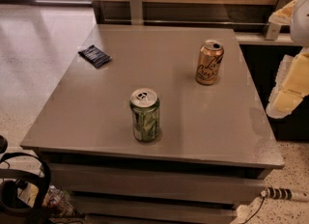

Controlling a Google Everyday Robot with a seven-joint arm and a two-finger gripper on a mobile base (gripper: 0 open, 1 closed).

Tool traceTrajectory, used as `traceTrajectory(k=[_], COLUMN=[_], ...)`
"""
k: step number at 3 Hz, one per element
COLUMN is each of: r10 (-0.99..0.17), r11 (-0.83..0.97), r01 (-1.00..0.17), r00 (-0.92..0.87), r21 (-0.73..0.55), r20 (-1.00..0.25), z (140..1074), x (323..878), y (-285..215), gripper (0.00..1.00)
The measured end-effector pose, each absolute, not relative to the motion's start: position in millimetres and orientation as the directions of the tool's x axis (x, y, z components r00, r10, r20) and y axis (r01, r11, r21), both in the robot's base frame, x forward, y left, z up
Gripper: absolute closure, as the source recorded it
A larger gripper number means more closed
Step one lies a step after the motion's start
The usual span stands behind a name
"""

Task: Move green can near rxbar blueberry

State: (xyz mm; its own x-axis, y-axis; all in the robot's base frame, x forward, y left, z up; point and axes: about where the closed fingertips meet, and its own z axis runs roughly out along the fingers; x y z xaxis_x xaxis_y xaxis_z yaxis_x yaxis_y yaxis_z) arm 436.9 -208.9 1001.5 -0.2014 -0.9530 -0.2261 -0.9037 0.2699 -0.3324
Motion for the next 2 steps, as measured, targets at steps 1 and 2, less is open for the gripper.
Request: traceTrajectory(k=[1, 2], r10=[-0.952, -0.946], r11=[0.271, 0.274], r01=[-0.904, -0.905], r00=[-0.199, -0.192], r21=[-0.331, -0.327], r20=[-0.234, -0.263], z=[1001.8, 1002.5], x=[435.6, 430.8], y=[-208.1, -205.1], gripper=[0.0, 0.0])
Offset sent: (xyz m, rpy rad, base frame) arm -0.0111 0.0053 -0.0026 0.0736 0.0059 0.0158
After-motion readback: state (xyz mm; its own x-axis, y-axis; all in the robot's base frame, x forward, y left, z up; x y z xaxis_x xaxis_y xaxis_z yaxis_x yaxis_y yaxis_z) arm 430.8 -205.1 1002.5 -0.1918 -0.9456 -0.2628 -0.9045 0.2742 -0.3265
